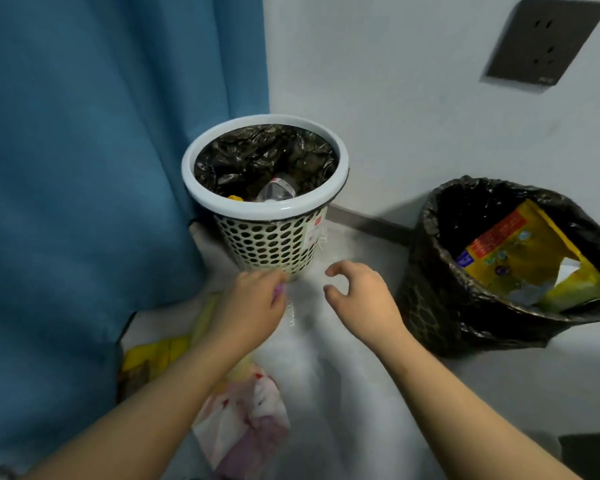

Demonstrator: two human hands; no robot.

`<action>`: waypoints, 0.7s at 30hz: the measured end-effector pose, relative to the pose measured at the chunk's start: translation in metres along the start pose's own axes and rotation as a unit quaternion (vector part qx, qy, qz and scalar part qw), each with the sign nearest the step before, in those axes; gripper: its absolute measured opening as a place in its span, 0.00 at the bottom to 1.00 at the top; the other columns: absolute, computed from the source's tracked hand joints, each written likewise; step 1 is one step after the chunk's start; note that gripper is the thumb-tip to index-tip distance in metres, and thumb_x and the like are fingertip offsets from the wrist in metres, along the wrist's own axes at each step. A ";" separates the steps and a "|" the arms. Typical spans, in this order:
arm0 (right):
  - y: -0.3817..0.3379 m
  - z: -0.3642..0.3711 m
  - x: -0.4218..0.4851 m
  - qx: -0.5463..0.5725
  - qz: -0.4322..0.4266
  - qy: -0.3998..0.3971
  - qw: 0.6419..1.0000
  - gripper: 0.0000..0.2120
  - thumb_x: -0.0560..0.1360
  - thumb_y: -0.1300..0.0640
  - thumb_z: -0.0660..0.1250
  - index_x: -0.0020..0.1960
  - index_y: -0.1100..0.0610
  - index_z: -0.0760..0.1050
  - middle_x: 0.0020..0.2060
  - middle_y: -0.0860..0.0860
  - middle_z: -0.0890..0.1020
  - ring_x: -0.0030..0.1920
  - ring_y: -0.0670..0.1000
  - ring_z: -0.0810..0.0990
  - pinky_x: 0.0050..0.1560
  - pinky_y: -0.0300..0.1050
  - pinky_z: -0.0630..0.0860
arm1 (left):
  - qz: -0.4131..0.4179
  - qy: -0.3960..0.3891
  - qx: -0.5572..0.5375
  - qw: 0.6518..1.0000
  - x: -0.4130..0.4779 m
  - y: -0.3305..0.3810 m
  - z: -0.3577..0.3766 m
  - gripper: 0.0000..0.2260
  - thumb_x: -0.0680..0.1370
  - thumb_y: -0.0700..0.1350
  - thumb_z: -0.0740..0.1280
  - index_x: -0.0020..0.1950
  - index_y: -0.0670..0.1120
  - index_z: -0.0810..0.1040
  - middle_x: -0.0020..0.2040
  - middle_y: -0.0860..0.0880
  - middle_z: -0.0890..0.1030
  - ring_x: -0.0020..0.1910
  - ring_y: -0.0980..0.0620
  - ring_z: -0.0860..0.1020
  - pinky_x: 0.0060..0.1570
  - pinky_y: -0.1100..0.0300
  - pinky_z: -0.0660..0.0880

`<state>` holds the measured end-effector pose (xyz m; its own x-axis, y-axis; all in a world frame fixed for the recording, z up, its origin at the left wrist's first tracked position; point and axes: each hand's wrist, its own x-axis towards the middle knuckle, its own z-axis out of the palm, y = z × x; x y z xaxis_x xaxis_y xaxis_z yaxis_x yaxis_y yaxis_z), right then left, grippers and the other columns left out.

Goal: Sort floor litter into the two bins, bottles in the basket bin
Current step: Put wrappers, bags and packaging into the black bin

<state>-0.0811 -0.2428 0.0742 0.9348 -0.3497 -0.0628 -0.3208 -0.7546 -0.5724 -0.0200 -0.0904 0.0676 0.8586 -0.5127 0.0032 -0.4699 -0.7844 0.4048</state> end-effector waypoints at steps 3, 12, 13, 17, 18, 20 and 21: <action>-0.008 0.038 -0.002 -0.018 -0.007 -0.058 0.998 0.14 0.75 0.56 0.61 0.61 0.54 0.74 0.61 0.53 0.76 0.62 0.56 0.72 0.62 0.48 0.70 | -0.032 -0.041 0.026 0.998 -0.018 -0.035 0.012 0.17 0.74 0.49 0.57 0.59 0.47 0.77 0.56 0.47 0.81 0.56 0.45 0.76 0.57 0.53 0.72; -0.016 0.116 -0.008 -0.136 -0.024 -0.210 0.968 0.19 0.76 0.55 0.59 0.67 0.52 0.68 0.65 0.54 0.72 0.64 0.58 0.70 0.60 0.47 0.69 | -0.114 -0.092 0.038 0.988 -0.053 -0.109 0.047 0.19 0.77 0.45 0.59 0.67 0.52 0.69 0.65 0.49 0.75 0.63 0.47 0.72 0.57 0.57 0.70; -0.016 0.123 -0.008 -0.139 -0.021 -0.221 0.965 0.20 0.76 0.55 0.59 0.68 0.52 0.67 0.65 0.54 0.72 0.64 0.58 0.70 0.60 0.46 0.69 | -0.119 -0.100 0.045 0.987 -0.056 -0.115 0.052 0.19 0.77 0.45 0.59 0.68 0.52 0.68 0.66 0.49 0.73 0.64 0.47 0.71 0.57 0.57 0.69; -0.015 0.144 -0.003 -0.158 -0.015 -0.253 0.954 0.22 0.76 0.54 0.59 0.70 0.51 0.65 0.66 0.54 0.71 0.65 0.58 0.69 0.61 0.48 0.70 | -0.122 -0.124 0.068 0.982 -0.058 -0.138 0.071 0.20 0.77 0.47 0.59 0.70 0.53 0.64 0.69 0.51 0.66 0.67 0.47 0.66 0.60 0.55 0.67; -0.015 0.149 -0.001 -0.160 -0.013 -0.254 0.954 0.22 0.76 0.54 0.59 0.70 0.51 0.65 0.66 0.54 0.71 0.65 0.58 0.69 0.61 0.48 0.70 | -0.122 -0.118 0.067 0.983 -0.055 -0.143 0.075 0.21 0.77 0.47 0.59 0.70 0.53 0.64 0.70 0.51 0.65 0.67 0.47 0.65 0.61 0.54 0.67; -0.015 0.157 0.006 -0.163 -0.010 -0.250 0.954 0.23 0.76 0.55 0.59 0.70 0.51 0.65 0.66 0.54 0.70 0.65 0.58 0.69 0.61 0.49 0.71 | -0.125 -0.102 0.057 0.985 -0.046 -0.148 0.080 0.22 0.77 0.47 0.59 0.70 0.51 0.63 0.71 0.50 0.62 0.69 0.46 0.63 0.63 0.53 0.66; -0.014 0.160 0.009 -0.164 -0.008 -0.249 0.954 0.22 0.76 0.55 0.59 0.70 0.51 0.65 0.67 0.54 0.70 0.65 0.58 0.68 0.61 0.49 0.70 | -0.126 -0.098 0.052 0.986 -0.041 -0.149 0.083 0.22 0.76 0.47 0.60 0.71 0.51 0.62 0.72 0.49 0.60 0.71 0.46 0.60 0.65 0.53 0.65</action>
<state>-0.0437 -0.1463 -0.0496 0.8703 -0.0916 -0.4839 -0.2605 -0.9195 -0.2945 -0.0024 0.0190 -0.0688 0.8995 -0.3468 -0.2657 -0.2744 -0.9217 0.2741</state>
